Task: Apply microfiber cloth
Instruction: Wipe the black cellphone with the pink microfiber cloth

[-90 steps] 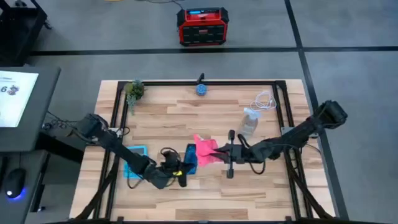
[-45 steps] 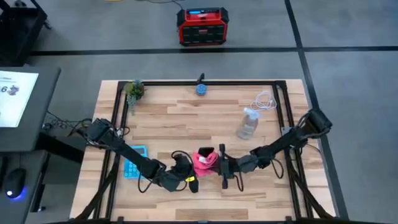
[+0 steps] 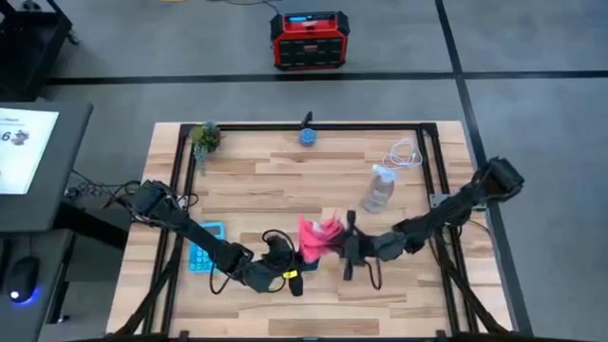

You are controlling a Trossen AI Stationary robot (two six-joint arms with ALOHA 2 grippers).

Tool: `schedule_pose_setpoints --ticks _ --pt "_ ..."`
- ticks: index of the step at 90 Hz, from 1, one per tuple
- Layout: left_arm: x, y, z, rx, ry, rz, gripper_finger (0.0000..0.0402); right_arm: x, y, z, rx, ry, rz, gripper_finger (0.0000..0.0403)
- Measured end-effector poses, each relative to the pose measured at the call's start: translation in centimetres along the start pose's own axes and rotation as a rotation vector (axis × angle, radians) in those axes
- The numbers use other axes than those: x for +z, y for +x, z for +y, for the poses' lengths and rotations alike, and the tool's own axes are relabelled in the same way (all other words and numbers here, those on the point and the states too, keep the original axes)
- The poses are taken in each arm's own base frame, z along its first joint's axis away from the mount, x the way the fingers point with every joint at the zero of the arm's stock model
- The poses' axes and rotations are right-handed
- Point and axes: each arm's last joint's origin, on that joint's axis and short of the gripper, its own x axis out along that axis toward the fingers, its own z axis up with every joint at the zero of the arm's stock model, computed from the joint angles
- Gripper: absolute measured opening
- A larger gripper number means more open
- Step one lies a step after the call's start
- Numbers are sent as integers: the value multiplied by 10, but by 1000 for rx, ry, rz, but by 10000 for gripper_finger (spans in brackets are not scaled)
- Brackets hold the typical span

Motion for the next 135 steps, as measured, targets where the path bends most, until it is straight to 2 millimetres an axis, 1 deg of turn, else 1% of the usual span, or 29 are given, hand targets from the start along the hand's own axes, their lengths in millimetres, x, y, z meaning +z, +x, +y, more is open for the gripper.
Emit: schedule_pose_setpoints --ticks 8,19,24,30,36,41,46,58,67,78,86,97,103,107,111,116,124,135 --pt "0 1 2 8 10 3 11 -9 4 8 38 -12 11 9" --pt "1 1 1 6 2 -5 11 -6 7 10 26 -9 -2 9" --pt "1 1 2 13 1 -14 11 -2 8 10 -22 -24 4 9" --pt "4 2 1 13 -11 -28 11 6 10 8 -129 -10 6 9" --pt "5 2 0 11 -22 -35 11 16 12 4 -249 51 -7 9" --pt "5 2 0 11 -24 -32 11 20 13 2 -290 90 -15 9" --pt "4 2 0 9 -19 -23 11 21 14 2 -257 90 -21 9" --pt "2 0 -1 -19 -11 10 11 21 16 8 -89 76 -46 9" --pt "2 1 -1 -21 -5 16 11 14 20 14 6 50 -28 9" --pt "0 1 0 -18 2 21 11 7 23 18 56 22 -18 9" --pt "1 1 0 -21 -1 19 11 8 23 18 39 -17 -20 9" --pt "3 2 -1 -15 -14 -1 11 18 16 11 -98 -37 -21 9" --pt "4 2 -1 -13 -21 -10 11 25 11 3 -203 -11 -26 9" --pt "4 2 -1 -14 -24 -9 11 30 7 -2 -292 36 -25 9" --pt "4 2 -1 -12 -22 -7 11 32 5 -5 -343 69 -25 9" --pt "4 2 -1 -14 -23 -4 11 34 4 -6 -345 74 -29 9" --pt "2 1 -1 -24 -9 14 11 34 3 -1 -298 69 -39 9" --pt "2 0 -1 -28 2 20 11 30 3 12 -179 43 -46 9"
